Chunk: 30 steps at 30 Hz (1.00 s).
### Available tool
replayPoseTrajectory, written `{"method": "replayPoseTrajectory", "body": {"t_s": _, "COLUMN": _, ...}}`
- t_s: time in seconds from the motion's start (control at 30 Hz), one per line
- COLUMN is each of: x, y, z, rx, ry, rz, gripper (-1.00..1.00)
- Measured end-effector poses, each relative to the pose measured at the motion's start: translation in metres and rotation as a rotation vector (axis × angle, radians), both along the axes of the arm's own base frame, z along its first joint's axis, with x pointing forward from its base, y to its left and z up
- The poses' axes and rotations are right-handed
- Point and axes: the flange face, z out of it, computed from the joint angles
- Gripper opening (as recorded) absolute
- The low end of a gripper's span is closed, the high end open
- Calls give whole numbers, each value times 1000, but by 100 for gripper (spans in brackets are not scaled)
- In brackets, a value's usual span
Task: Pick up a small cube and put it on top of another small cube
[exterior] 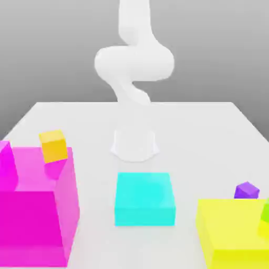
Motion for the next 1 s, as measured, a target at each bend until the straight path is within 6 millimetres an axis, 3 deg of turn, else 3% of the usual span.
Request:
{"method": "replayPoseTrajectory", "body": {"t_s": 0.17, "x": 45, "y": 74, "z": -102, "rx": -64, "ry": 150, "rz": 60, "gripper": 0}}
{"method": "replayPoseTrajectory", "body": {"t_s": 0.27, "x": 53, "y": 116, "z": -166, "rx": -96, "ry": 234, "rz": 106, "gripper": 0}}
{"method": "replayPoseTrajectory", "body": {"t_s": 0.37, "x": 50, "y": 156, "z": -230, "rx": -124, "ry": 317, "rz": 159, "gripper": 0}}
{"method": "replayPoseTrajectory", "body": {"t_s": 0.53, "x": 16, "y": 216, "z": -332, "rx": -156, "ry": 455, "rz": 260, "gripper": 0}}
{"method": "replayPoseTrajectory", "body": {"t_s": 0.6, "x": -11, "y": 244, "z": -370, "rx": -168, "ry": 510, "rz": 323, "gripper": 0}}
{"method": "replayPoseTrajectory", "body": {"t_s": 0.73, "x": -68, "y": 276, "z": -437, "rx": -172, "ry": 626, "rz": 411, "gripper": 0}}
{"method": "replayPoseTrajectory", "body": {"t_s": 0.83, "x": -105, "y": 289, "z": -474, "rx": -164, "ry": 697, "rz": 456, "gripper": 0}}
{"method": "replayPoseTrajectory", "body": {"t_s": 1.0, "x": -111, "y": 294, "z": -514, "rx": -155, "ry": 710, "rz": 464, "gripper": 0}}
